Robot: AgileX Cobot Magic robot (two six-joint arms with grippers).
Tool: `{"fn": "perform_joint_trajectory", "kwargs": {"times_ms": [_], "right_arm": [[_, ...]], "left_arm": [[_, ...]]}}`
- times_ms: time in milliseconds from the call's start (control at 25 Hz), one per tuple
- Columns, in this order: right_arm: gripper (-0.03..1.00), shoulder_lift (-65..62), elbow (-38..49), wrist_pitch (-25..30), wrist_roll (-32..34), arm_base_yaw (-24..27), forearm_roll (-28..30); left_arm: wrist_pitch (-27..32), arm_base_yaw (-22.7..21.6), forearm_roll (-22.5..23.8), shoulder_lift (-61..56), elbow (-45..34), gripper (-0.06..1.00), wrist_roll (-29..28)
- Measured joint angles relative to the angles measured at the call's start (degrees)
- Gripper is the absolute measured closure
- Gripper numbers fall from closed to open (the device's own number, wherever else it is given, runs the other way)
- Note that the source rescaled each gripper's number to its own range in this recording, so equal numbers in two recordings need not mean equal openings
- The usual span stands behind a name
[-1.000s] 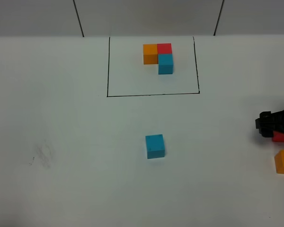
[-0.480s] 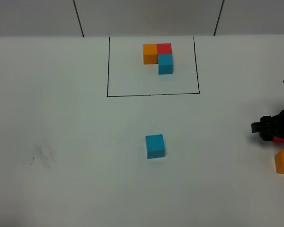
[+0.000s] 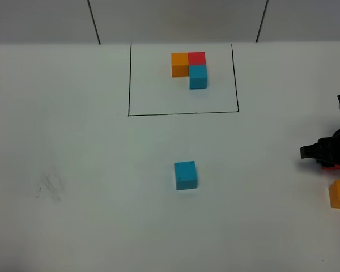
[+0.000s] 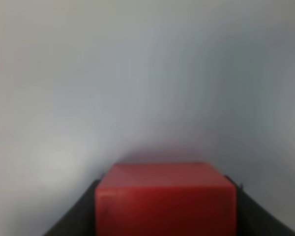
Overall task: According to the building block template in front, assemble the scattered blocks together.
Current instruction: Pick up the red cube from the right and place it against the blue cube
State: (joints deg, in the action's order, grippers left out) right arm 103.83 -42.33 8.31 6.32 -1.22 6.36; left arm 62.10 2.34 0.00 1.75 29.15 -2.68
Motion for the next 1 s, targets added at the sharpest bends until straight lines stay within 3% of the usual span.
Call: {"fn": "perform_joint_trajectory", "kwargs": {"times_ms": [360, 720, 1000], "right_arm": [[0.53, -6.9, -0.1, 0.3, 0.0, -2.2, -0.2], [0.53, -16.4, -8.3, 11.9, -0.1, -9.6, -0.2], [0.53, -18.0, -13.3, 14.0, 3.5, -16.9, -0.2]], "left_arm": [[0.0, 0.0, 0.0, 0.0, 0.0, 0.94, 0.0], [0.0, 0.0, 0.0, 0.0, 0.0, 0.94, 0.0], [0.0, 0.0, 0.0, 0.0, 0.0, 0.94, 0.0]]}}
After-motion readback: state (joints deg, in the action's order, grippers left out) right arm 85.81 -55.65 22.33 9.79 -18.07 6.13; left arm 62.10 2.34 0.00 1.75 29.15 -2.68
